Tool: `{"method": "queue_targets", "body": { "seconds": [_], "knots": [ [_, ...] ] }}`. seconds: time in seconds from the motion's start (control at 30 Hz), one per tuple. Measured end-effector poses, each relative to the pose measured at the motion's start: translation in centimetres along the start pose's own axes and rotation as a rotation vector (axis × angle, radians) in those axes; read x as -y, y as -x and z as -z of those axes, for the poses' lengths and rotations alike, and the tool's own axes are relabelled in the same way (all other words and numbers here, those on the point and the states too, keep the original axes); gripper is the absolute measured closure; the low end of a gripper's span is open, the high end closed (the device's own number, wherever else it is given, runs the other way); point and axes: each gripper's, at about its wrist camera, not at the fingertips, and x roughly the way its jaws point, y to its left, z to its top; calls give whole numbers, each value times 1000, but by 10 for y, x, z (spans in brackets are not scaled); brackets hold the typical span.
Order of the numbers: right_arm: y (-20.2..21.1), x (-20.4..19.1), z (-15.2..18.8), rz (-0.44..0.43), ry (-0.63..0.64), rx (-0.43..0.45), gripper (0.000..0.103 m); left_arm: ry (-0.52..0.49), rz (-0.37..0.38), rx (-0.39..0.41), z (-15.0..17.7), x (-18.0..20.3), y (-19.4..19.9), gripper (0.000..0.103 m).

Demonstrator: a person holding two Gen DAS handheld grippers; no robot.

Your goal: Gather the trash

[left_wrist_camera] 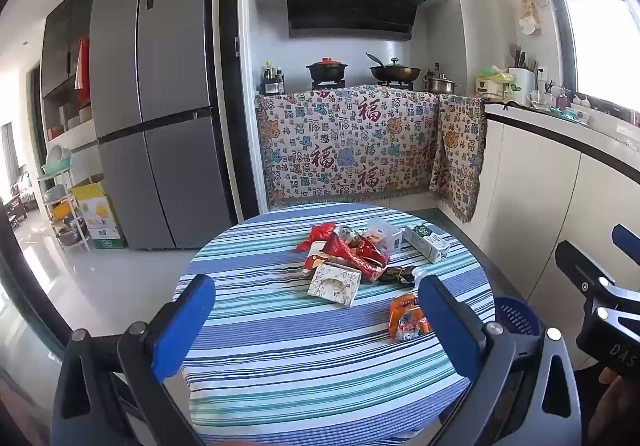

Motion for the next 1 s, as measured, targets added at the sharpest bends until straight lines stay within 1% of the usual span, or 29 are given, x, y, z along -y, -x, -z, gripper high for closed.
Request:
{"method": "queue_targets", "body": {
  "seconds": [0.37, 0.4, 0.6, 1.0],
  "knots": [
    [1, 2, 0, -3, -4, -2, 0, -3, 4, -7, 4, 1, 0, 0],
    [4, 4, -1, -3, -5, -1, 0, -7, 4, -7, 5, 6, -1, 0],
    [9, 11, -3, 1, -5, 2, 0, -6, 6, -10, 7, 7, -2, 0],
    [3, 5, -3, 22, -4, 0, 0, -14, 12, -23, 9, 8, -7, 0]
  ]
}}
